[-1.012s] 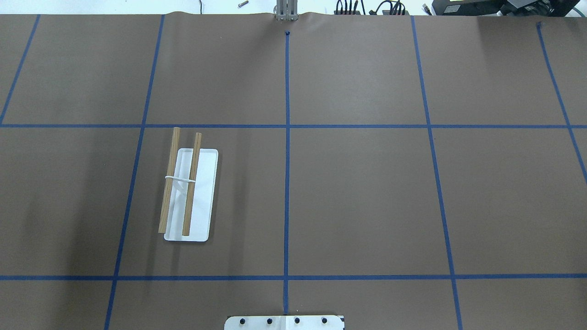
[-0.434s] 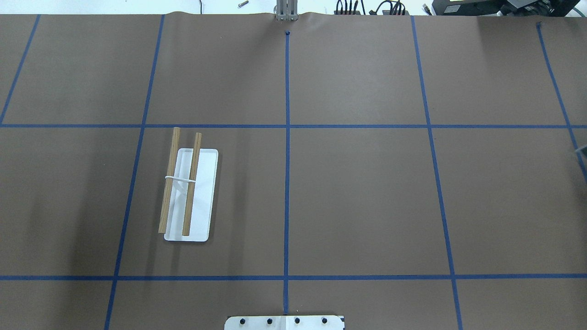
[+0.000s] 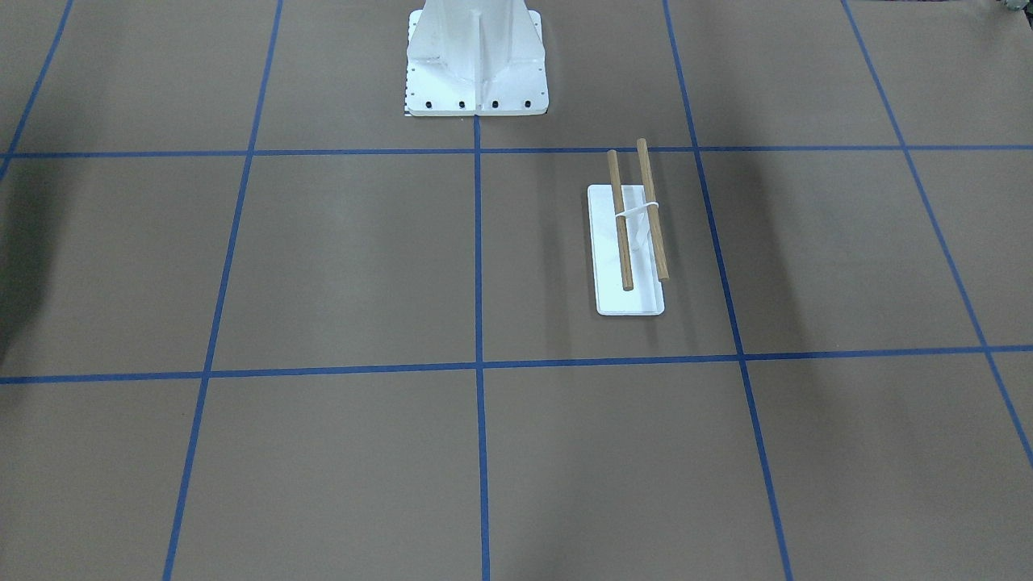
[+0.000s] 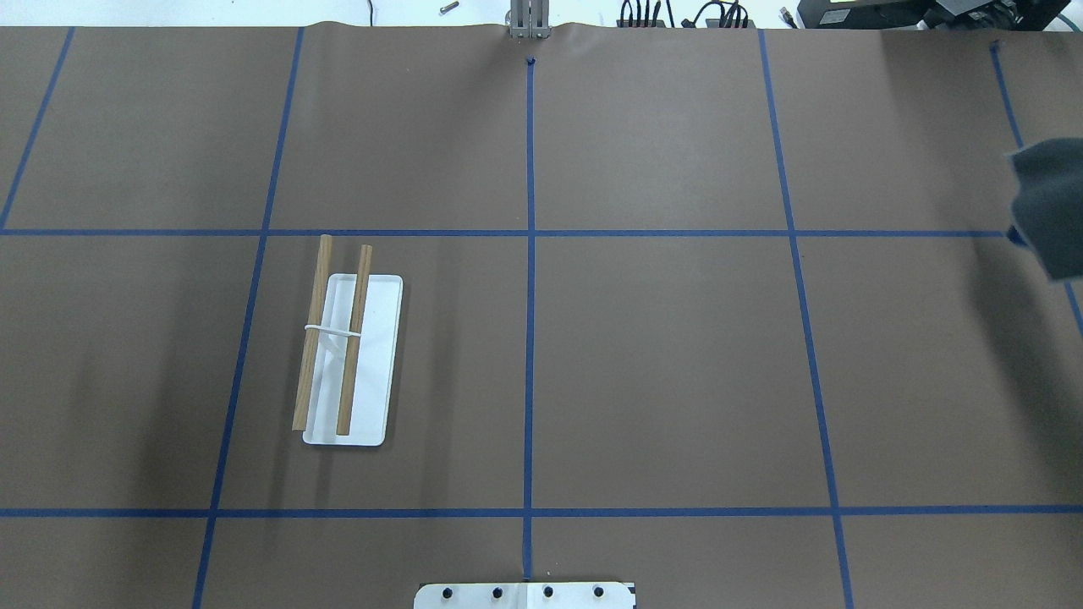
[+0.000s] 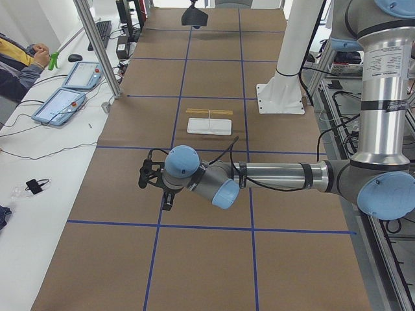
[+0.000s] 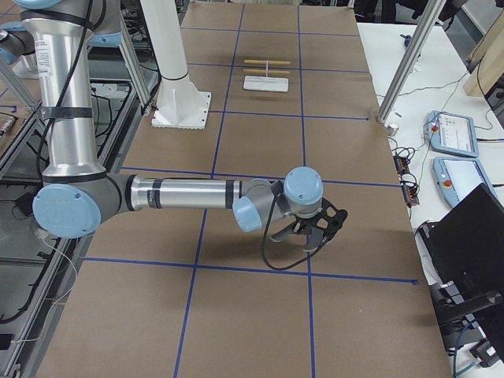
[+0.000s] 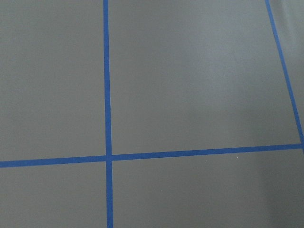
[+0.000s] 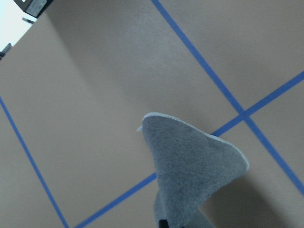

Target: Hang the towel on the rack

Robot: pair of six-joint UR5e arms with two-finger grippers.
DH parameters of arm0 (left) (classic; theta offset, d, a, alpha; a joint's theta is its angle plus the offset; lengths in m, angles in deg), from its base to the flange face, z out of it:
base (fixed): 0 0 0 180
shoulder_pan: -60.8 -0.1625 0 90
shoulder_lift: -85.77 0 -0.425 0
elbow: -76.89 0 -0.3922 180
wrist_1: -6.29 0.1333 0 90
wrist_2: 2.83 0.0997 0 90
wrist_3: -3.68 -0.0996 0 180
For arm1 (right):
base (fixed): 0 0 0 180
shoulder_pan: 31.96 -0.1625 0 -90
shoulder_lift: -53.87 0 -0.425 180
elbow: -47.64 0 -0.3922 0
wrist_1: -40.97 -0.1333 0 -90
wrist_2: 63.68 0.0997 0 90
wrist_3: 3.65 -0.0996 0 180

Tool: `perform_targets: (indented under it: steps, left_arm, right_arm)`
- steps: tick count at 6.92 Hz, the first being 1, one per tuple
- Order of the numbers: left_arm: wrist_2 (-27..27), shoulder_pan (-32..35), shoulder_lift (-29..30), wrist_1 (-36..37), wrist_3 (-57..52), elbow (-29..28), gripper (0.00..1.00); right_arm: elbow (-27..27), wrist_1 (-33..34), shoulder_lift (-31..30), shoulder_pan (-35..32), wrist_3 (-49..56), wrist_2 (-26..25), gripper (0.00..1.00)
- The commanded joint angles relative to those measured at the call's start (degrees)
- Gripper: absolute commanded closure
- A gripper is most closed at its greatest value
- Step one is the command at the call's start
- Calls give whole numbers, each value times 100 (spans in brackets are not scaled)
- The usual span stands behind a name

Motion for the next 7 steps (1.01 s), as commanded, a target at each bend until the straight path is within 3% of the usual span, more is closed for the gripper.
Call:
perform_targets:
  steps: [1,2,3,4,6,7]
  left_arm:
    - [-11,-207,508,-3,388,-204,2]
    - [-11,-443,1008,-56,1575,-318,2]
    - [-2,-715,1535,-65,2666,-328,2]
    - [15,-1083,2053,-91,3816,-302,2]
    - [225,-1840,2724,-563,5674,-319,2]
    - [601,-2173,2857,-940,6326,-293,2]
  right_arm:
    - [-380,190,895,1143,-2367,-1282,100]
    - [-591,1070,1500,1627,-2890,-1847,100]
    - [-819,2228,2193,1841,-3235,-2026,100]
    - [-857,2857,2853,1991,-3830,-2080,100]
    - [-848,3309,3664,2544,-5079,-2589,100]
    - [-839,3451,3946,2729,-5432,-2686,100]
